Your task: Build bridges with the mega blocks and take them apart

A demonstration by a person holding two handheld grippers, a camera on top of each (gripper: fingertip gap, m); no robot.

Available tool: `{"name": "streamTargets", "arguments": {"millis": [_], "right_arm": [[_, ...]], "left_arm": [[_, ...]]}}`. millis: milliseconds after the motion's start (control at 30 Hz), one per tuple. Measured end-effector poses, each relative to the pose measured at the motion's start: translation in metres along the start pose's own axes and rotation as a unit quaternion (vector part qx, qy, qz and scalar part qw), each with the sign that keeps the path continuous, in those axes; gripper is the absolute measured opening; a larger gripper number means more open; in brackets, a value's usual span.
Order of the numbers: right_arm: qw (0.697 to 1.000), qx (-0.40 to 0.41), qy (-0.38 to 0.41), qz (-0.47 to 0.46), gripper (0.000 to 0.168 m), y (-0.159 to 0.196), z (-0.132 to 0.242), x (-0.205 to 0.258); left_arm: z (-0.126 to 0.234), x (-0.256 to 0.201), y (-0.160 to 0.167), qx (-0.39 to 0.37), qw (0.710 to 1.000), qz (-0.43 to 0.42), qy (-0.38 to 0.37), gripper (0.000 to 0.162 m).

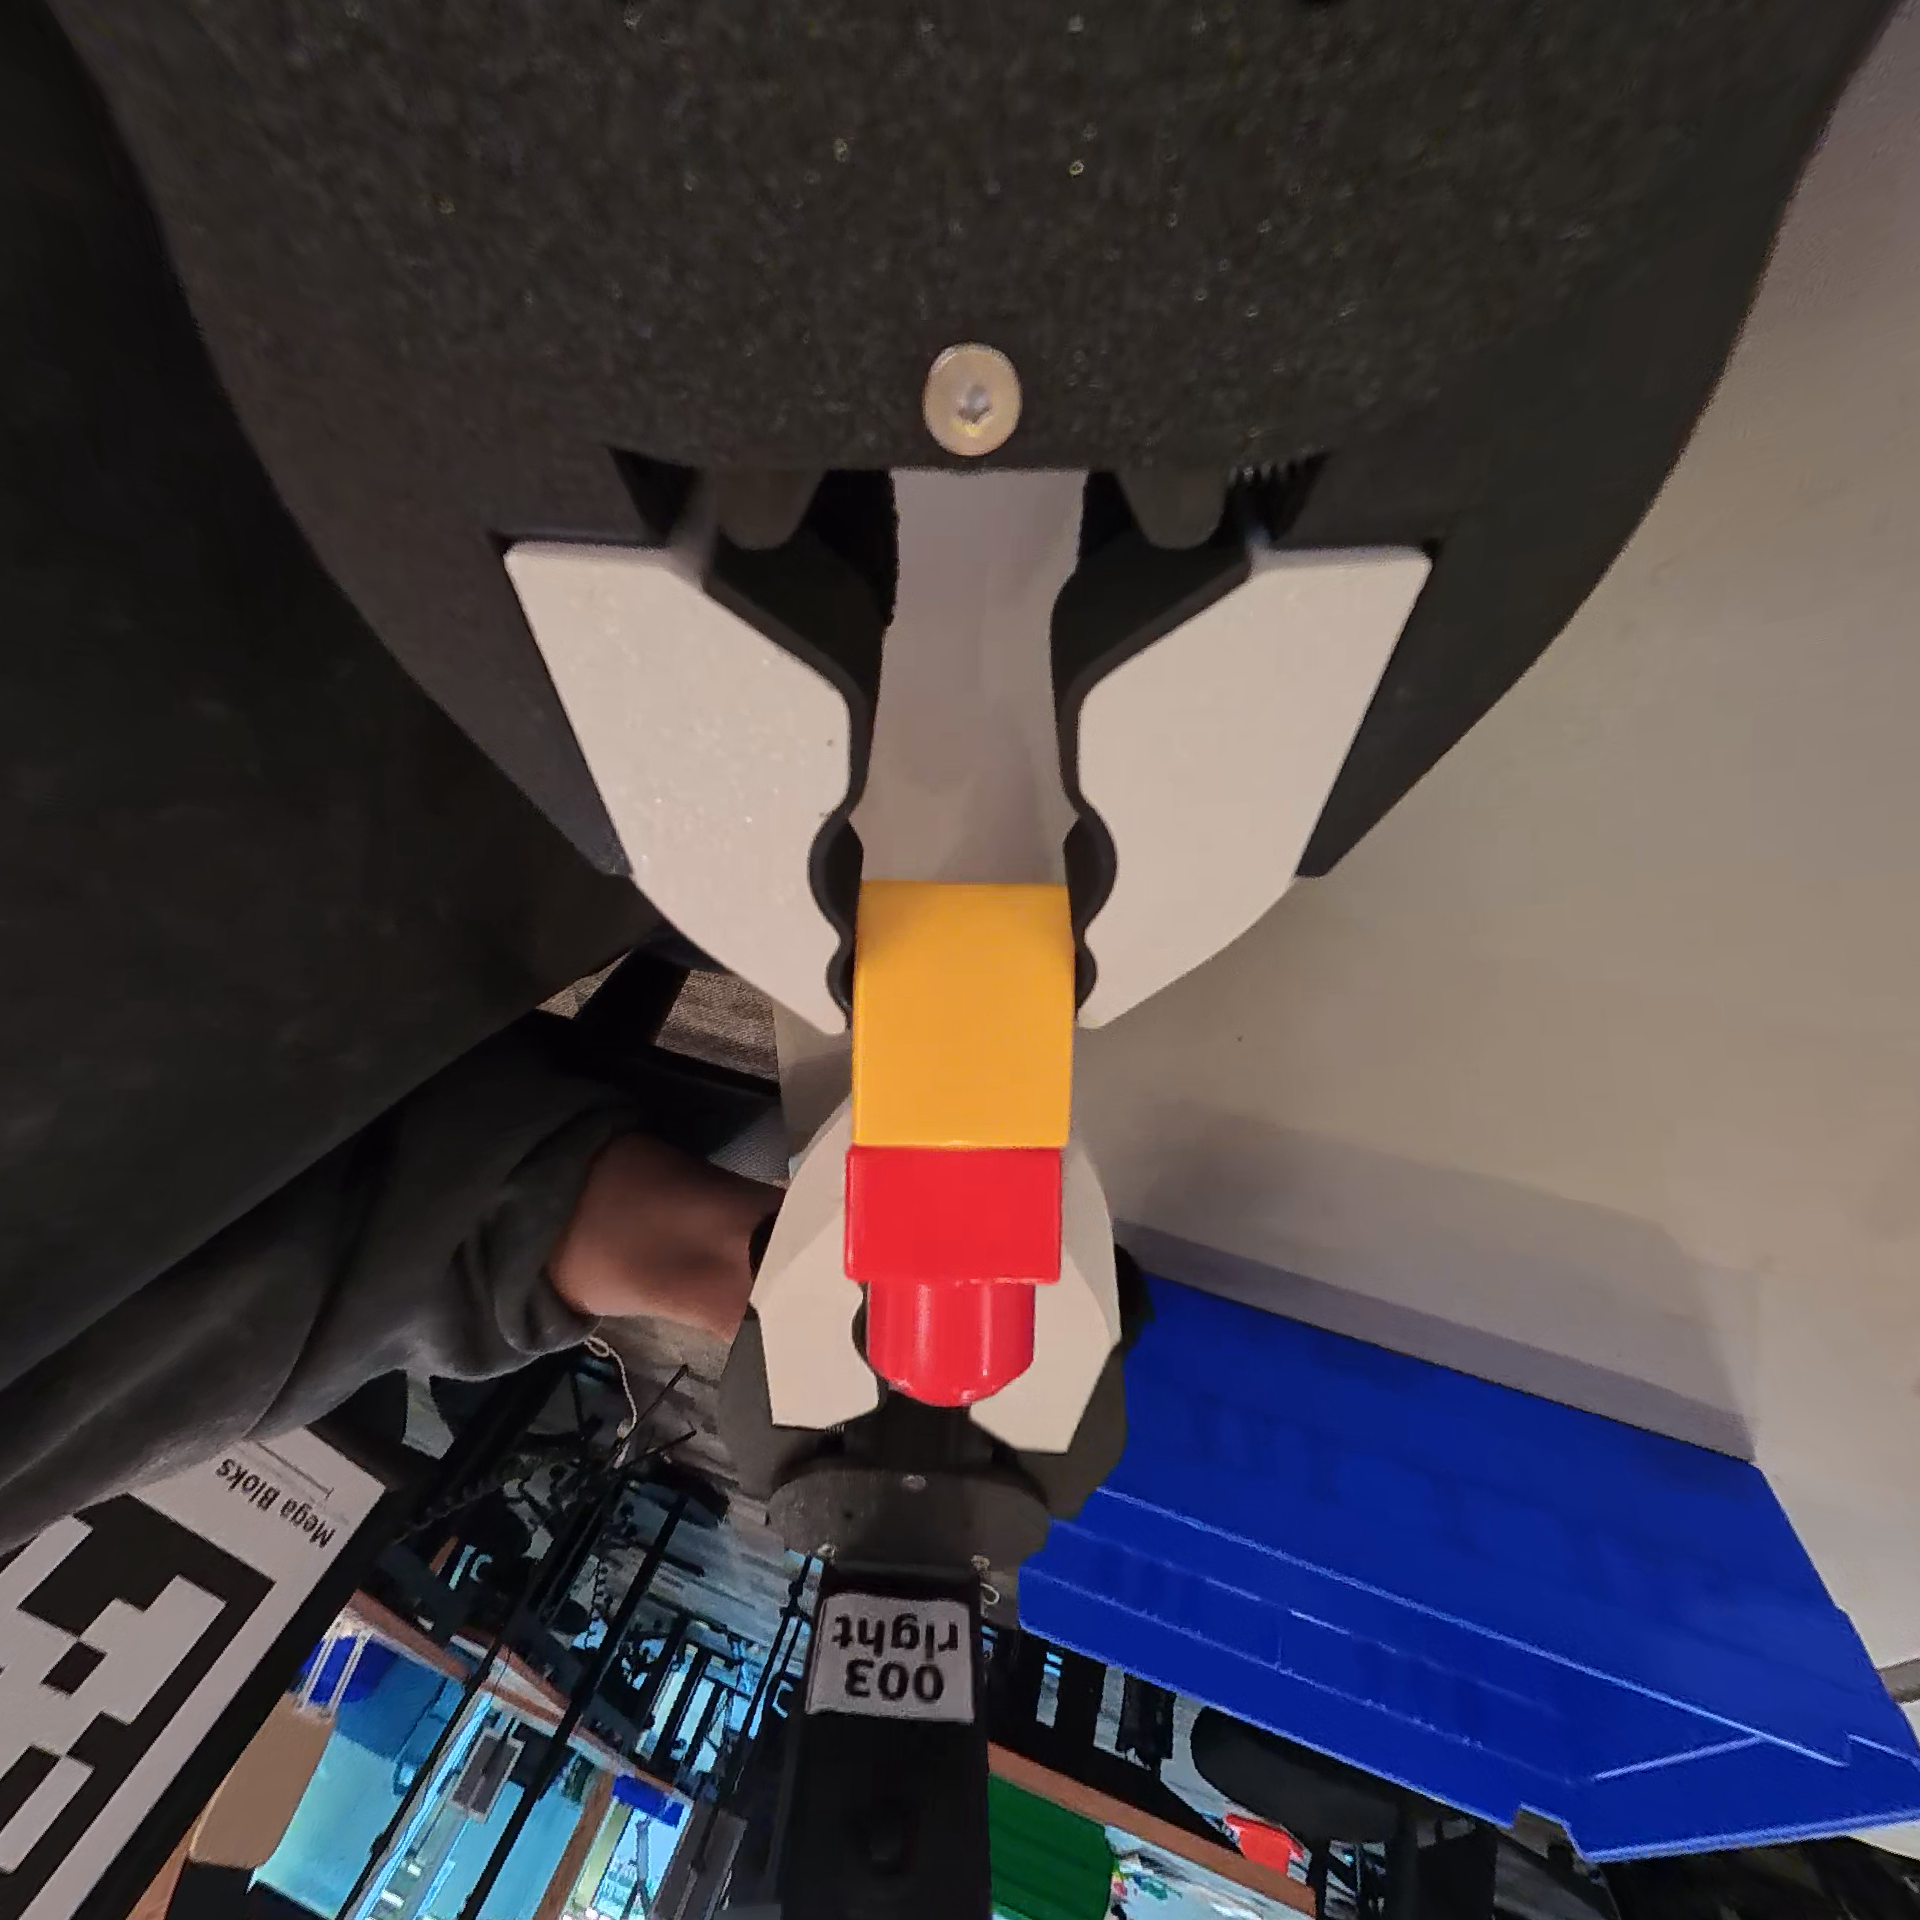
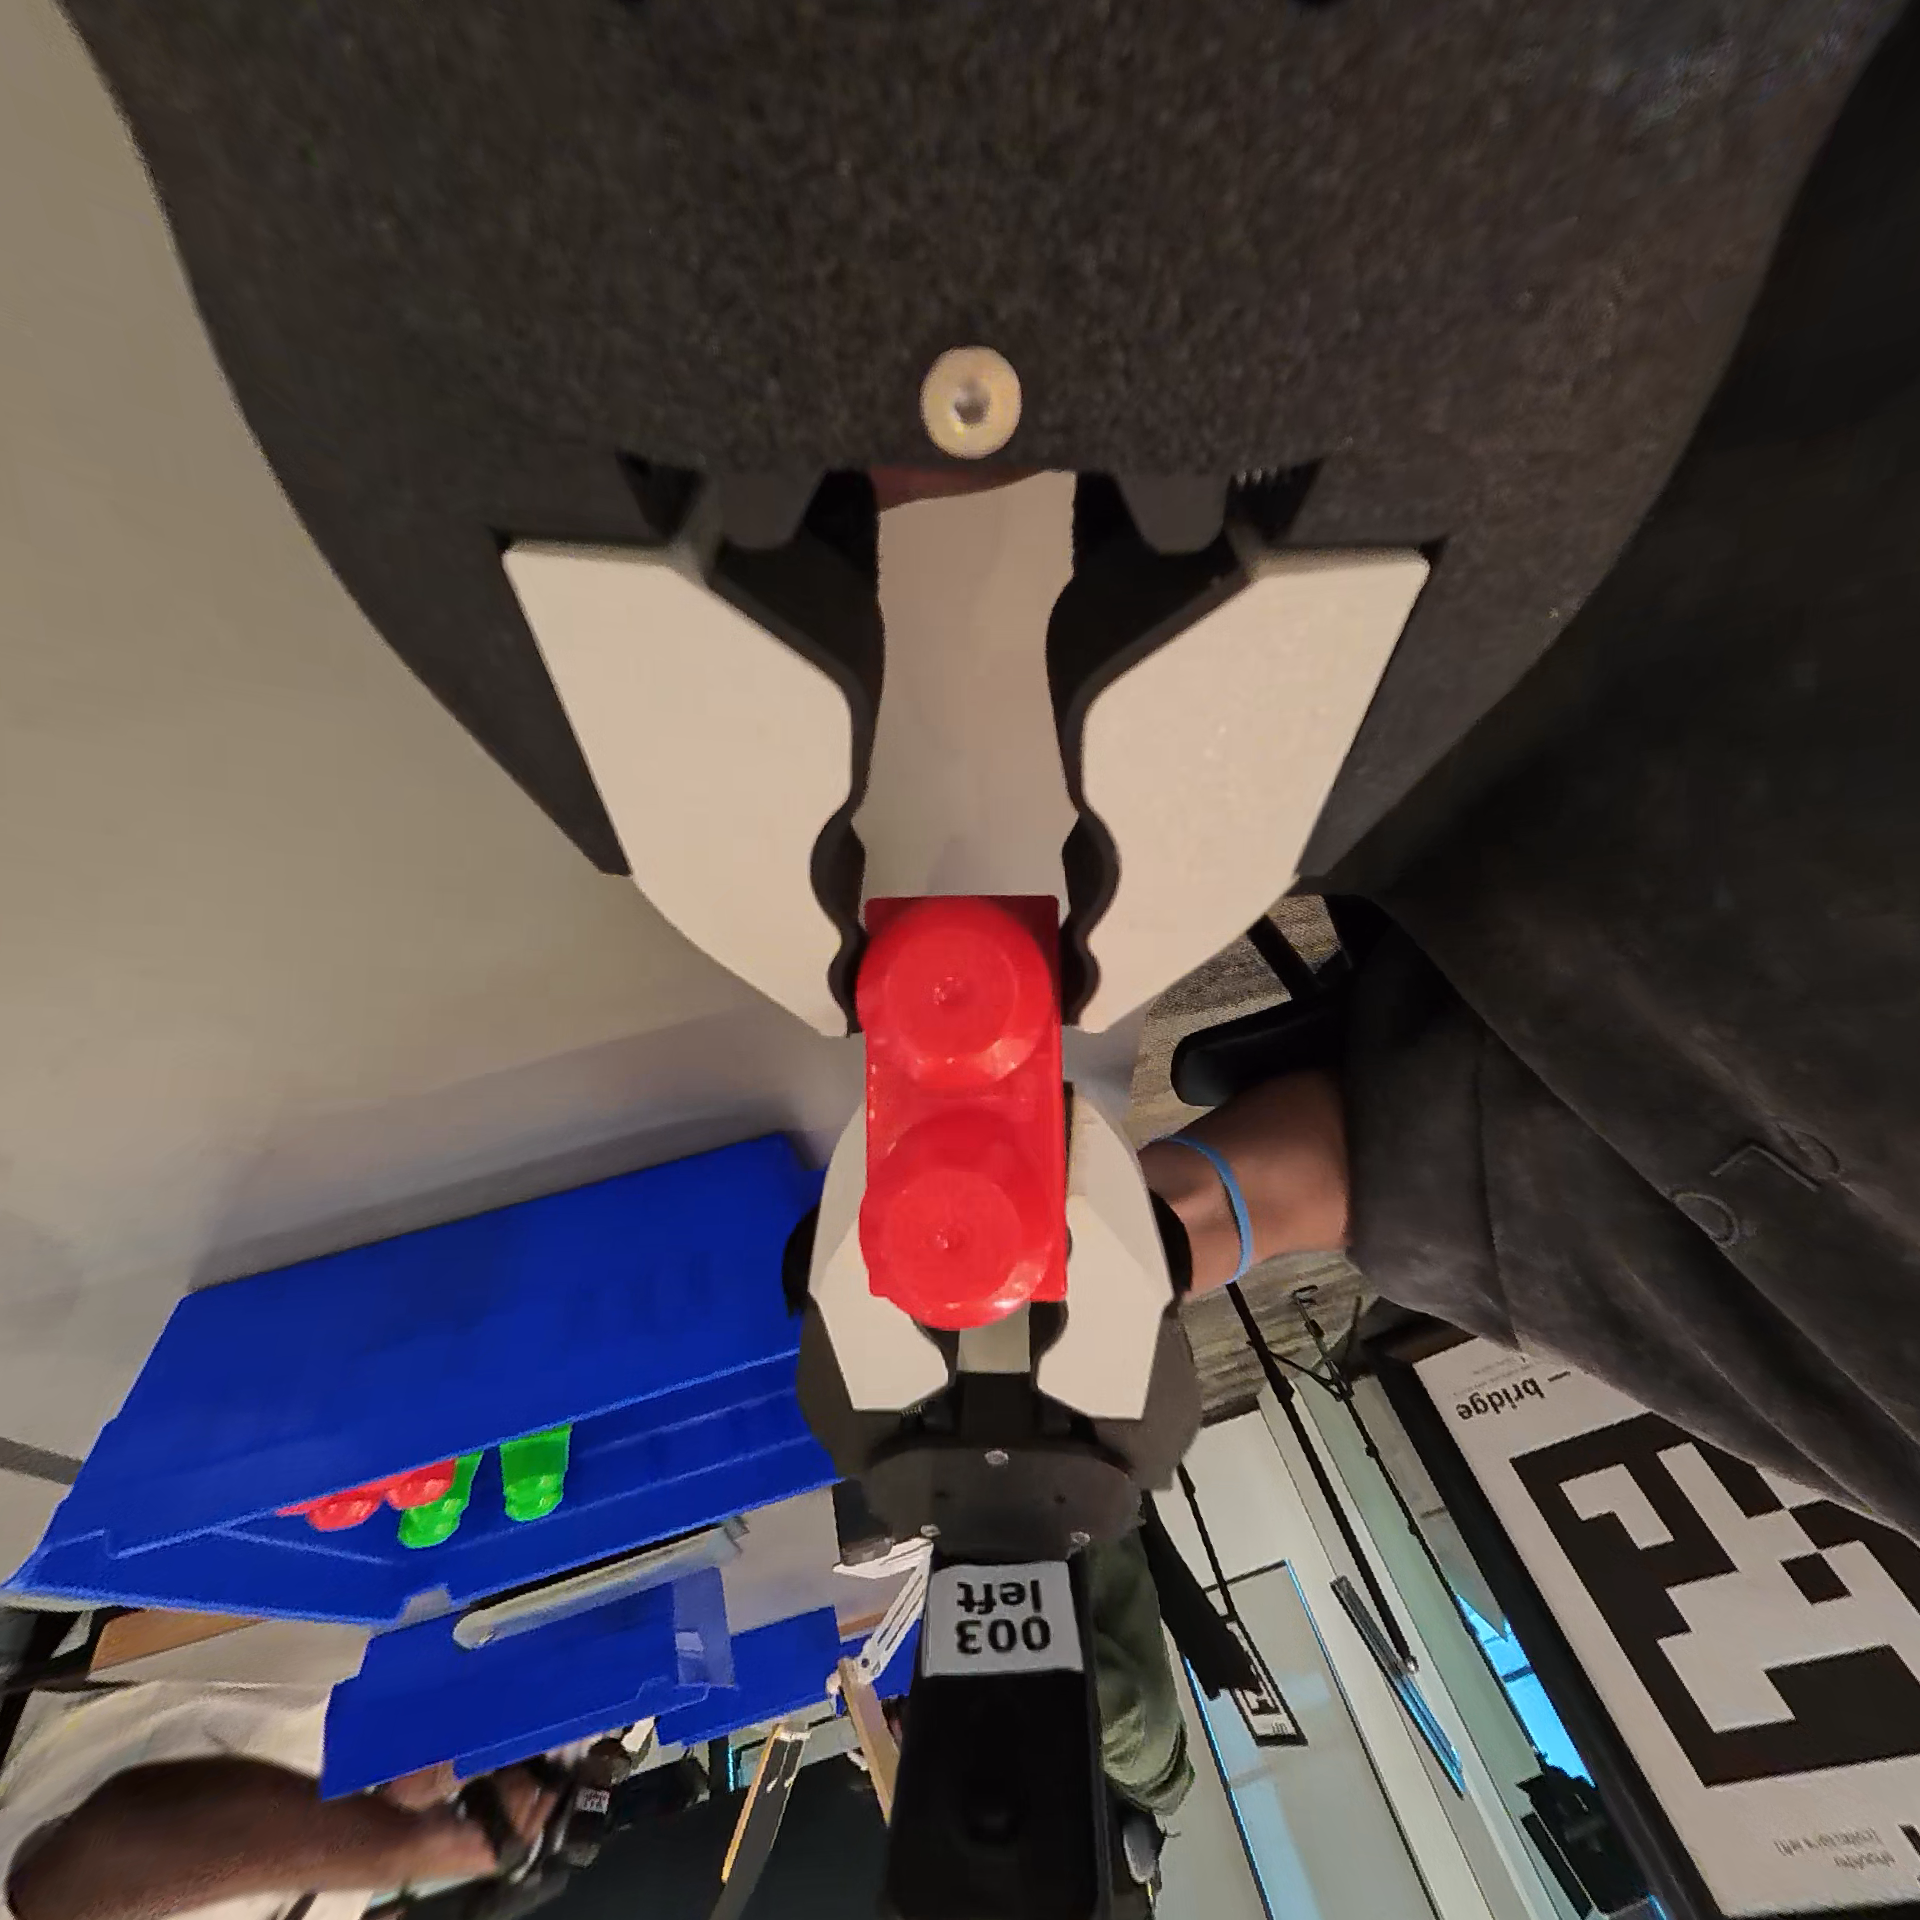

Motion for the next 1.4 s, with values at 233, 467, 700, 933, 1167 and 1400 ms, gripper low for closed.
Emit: {"name": "streamTargets", "arguments": {"millis": [233, 467, 700, 933, 1167, 1400], "right_arm": [[0.998, -0.058, -0.013, -0.016, 0.035, -0.019, 0.008, 0.003], [0.978, -0.201, 0.041, -0.04, 0.035, -0.07, 0.099, -0.021], [0.925, -0.098, 0.36, 0.065, 0.035, -0.115, 0.216, -0.041], [0.844, 0.159, 0.478, -0.184, 0.036, -0.031, 0.277, -0.155], [0.793, 0.359, 0.441, -0.22, 0.038, 0.042, 0.244, -0.222], [0.79, 0.289, 0.516, -0.159, 0.049, 0.001, 0.259, -0.208]], "left_arm": [[0.003, -0.003, -0.001, 0.0, 1.0, 0.001, 0.011, 0.035], [0.019, 0.007, -0.009, -0.059, 0.997, 0.041, 0.023, 0.036], [0.008, 0.002, -0.003, -0.021, 1.0, 0.019, 0.003, 0.036], [-0.006, -0.006, 0.003, 0.021, 1.0, -0.003, 0.0, 0.036], [-0.005, -0.009, 0.005, 0.026, 1.0, -0.002, -0.002, 0.036], [-0.002, -0.001, 0.007, 0.026, 0.999, 0.003, -0.03, 0.036]]}}
Point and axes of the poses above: each gripper's, where its closed fingertips meet, z back along the fingers, y out of its underside, x = y × z across the jaws, the point moved 2 cm from there along z, back along the fingers, and after that the axes turned 6 degrees about -z, right-handed, at the moved point
